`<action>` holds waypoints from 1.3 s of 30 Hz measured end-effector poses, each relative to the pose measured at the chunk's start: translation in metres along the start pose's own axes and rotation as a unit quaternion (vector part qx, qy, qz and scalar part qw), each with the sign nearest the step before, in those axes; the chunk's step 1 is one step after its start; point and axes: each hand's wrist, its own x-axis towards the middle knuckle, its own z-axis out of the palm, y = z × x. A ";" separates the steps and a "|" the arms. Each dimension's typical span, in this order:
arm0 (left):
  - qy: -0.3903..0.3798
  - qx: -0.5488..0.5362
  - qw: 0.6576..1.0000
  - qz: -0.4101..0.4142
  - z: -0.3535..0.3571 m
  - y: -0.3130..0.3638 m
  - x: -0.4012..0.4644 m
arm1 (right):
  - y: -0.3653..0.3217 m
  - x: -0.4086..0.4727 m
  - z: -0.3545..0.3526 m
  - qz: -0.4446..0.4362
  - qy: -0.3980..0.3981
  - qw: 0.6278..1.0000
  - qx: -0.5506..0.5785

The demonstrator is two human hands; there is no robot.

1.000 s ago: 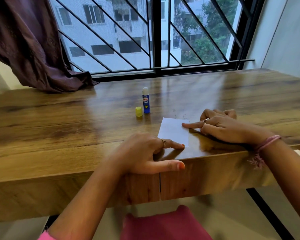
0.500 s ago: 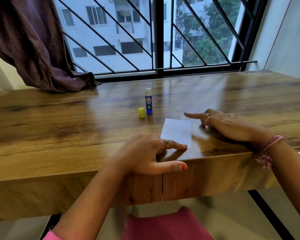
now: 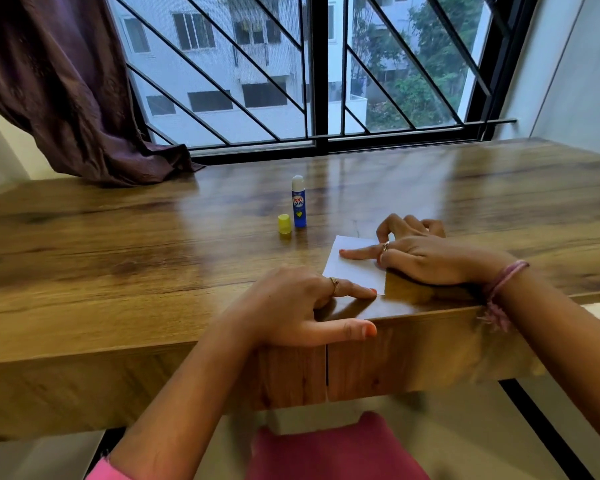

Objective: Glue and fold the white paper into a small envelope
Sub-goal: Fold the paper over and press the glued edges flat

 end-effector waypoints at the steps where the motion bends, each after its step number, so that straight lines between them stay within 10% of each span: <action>1: -0.001 -0.002 1.000 0.000 0.000 0.000 0.000 | 0.002 0.004 -0.001 0.009 0.000 1.000 -0.003; 39: 0.122 0.048 0.989 -0.065 0.008 0.004 -0.008 | -0.015 0.007 0.008 -0.105 0.028 0.993 0.034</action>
